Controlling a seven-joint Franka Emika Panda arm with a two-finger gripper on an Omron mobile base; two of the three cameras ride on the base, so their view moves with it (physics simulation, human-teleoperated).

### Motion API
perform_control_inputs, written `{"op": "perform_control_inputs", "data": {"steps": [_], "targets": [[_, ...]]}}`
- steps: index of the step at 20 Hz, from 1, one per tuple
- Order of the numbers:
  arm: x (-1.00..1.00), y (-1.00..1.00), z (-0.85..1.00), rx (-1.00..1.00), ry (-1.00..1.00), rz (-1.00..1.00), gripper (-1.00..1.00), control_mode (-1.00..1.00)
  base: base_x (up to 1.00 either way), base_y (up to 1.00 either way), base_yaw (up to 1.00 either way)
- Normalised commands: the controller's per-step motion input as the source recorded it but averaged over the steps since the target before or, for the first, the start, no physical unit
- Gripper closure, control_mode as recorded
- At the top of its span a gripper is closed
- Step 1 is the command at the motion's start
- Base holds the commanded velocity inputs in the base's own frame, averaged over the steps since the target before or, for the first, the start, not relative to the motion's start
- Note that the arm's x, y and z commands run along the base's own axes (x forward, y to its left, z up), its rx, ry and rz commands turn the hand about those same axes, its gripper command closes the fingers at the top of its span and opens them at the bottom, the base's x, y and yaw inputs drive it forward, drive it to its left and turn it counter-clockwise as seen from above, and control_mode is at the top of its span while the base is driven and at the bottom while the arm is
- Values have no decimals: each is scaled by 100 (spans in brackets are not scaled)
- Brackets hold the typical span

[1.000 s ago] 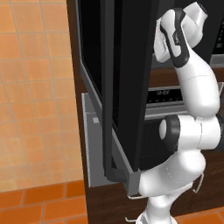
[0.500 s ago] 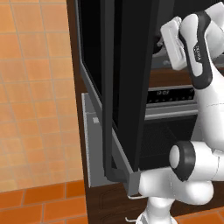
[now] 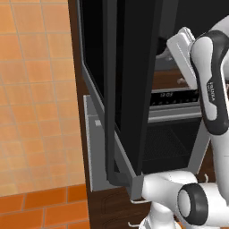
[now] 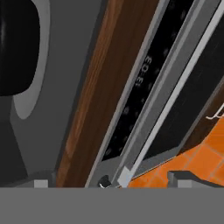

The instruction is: Open the microwave, place the bowl with waffle inside the microwave, then close the microwave door and turn it on.

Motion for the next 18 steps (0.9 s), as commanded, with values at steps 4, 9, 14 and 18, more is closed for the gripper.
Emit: {"op": "perform_control_inputs", "data": {"steps": [4, 9, 14, 18], "targets": [[-100, 14, 0, -24, 0, 28, -100, -100, 0, 0, 0], [-97, 16, -21, -33, -4, 29, -100, -100, 0, 0, 0], [-60, 30, -34, -28, -27, 21, -100, -100, 0, 0, 0], [-13, 6, -19, -15, -49, 23, -100, -100, 0, 0, 0]]}}
